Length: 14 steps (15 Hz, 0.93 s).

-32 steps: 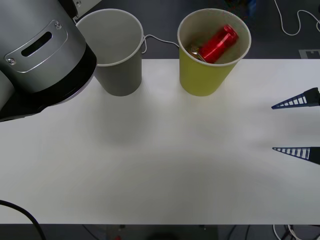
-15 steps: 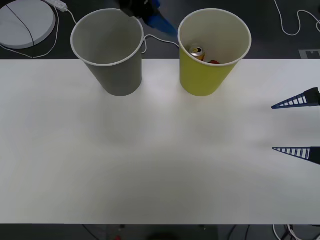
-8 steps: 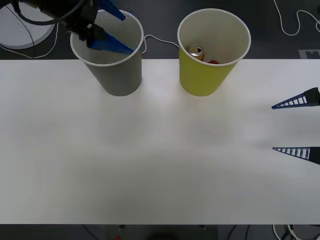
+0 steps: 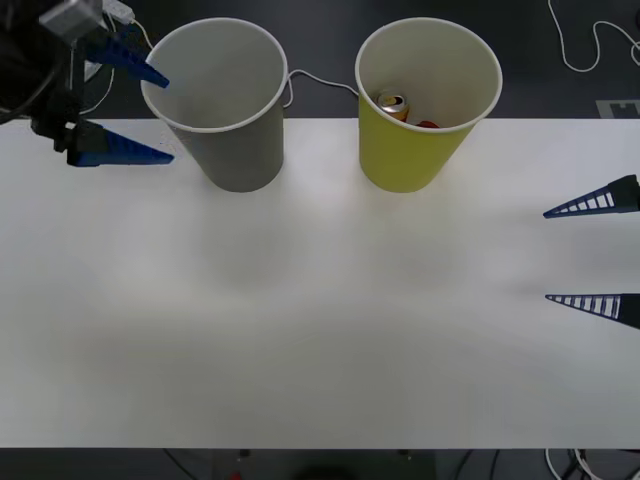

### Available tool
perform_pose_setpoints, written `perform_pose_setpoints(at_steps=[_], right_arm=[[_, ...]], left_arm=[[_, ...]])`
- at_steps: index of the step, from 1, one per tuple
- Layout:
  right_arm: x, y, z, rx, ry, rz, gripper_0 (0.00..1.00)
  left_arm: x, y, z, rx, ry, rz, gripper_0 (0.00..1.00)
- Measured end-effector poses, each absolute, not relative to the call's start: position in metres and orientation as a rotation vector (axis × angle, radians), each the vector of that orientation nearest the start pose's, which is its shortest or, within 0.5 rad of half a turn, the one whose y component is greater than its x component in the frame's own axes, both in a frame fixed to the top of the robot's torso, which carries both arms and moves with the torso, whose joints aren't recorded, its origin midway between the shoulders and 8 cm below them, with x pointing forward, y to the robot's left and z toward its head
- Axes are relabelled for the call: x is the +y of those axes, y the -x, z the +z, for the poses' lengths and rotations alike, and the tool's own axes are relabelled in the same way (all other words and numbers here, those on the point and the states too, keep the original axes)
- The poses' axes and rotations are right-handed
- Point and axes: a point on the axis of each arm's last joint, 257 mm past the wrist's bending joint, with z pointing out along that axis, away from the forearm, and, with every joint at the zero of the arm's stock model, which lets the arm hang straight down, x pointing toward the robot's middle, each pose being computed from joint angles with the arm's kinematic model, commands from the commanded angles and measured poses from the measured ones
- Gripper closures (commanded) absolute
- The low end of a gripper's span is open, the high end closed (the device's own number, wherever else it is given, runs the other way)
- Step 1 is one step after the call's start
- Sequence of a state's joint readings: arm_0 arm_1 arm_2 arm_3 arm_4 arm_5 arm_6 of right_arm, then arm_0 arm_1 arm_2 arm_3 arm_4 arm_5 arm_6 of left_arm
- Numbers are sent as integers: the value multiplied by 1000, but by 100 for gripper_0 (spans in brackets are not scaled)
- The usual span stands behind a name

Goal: Put the can into the green bin and the plastic bottle into the gray bin

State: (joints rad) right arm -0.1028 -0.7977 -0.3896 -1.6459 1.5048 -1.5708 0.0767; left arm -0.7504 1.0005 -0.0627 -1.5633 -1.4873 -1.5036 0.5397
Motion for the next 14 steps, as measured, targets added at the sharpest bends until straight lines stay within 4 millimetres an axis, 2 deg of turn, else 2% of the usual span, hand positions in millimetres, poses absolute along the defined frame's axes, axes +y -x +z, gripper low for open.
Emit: perform_pose_setpoints(at_steps=[7, 14], right_arm=[[-311, -392, -164, 1490, 1617, 249, 0], [-311, -392, -164, 1490, 1617, 249, 0]], left_arm=[[263, -437, -72, 1581, -1702, -277, 0], [282, -399, -113, 1491, -1780, -297, 0]])
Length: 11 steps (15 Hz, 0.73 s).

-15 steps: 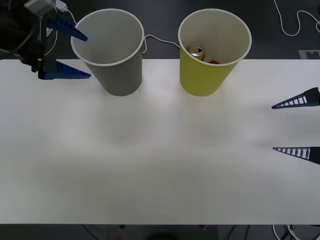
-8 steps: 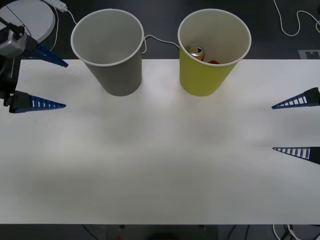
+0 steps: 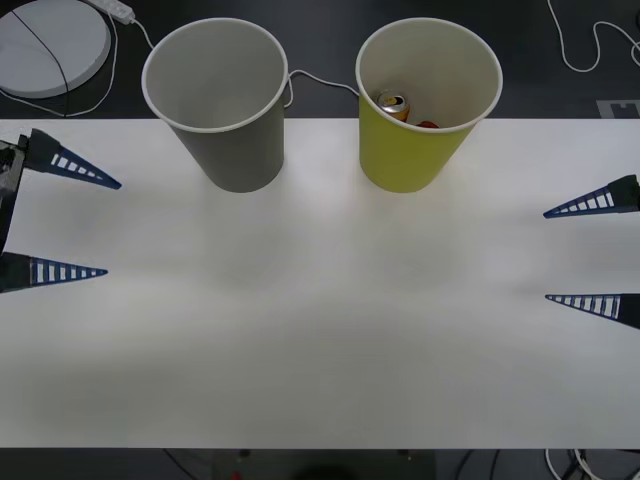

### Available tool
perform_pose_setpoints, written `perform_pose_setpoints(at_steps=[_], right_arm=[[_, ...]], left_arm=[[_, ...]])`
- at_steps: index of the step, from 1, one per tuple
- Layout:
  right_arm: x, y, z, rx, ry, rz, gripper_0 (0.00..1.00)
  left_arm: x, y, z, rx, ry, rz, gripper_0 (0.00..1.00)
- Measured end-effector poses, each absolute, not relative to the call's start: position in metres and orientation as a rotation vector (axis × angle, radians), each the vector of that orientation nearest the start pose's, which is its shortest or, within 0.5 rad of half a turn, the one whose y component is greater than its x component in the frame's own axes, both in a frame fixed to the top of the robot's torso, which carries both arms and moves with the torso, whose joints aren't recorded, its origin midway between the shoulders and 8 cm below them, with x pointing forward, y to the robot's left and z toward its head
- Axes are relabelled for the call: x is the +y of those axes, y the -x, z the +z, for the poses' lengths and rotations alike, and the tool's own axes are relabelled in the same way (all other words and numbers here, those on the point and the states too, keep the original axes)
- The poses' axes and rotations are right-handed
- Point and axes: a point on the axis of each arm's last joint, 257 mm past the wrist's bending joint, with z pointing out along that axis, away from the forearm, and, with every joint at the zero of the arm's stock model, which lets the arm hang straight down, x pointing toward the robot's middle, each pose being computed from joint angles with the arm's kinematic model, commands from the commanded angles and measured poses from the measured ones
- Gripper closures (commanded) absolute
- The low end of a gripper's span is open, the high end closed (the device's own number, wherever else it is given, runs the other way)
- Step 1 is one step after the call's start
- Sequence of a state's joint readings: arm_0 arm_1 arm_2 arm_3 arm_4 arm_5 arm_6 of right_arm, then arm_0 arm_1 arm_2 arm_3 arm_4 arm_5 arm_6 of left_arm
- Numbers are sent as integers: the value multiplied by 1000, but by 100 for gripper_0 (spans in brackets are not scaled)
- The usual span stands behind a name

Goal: Put the can into the green bin and the plastic bottle into the gray bin

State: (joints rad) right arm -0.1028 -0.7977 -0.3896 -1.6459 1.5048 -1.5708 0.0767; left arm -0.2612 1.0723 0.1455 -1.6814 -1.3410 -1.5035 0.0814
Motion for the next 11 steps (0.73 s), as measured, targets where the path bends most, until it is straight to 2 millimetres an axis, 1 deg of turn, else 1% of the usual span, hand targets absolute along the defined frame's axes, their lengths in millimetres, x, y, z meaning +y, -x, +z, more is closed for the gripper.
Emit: perform_pose_setpoints(at_steps=[2, 5, 11], right_arm=[[-311, -392, -164, 1490, 1617, 249, 0], [-311, -392, -164, 1490, 1617, 249, 0], [-311, -392, -164, 1490, 1617, 249, 0]], left_arm=[[284, -391, -124, 1473, -1793, -308, 0], [287, -385, -134, 1471, -1791, -319, 0], [289, -384, -139, 1472, -1796, -311, 0]])
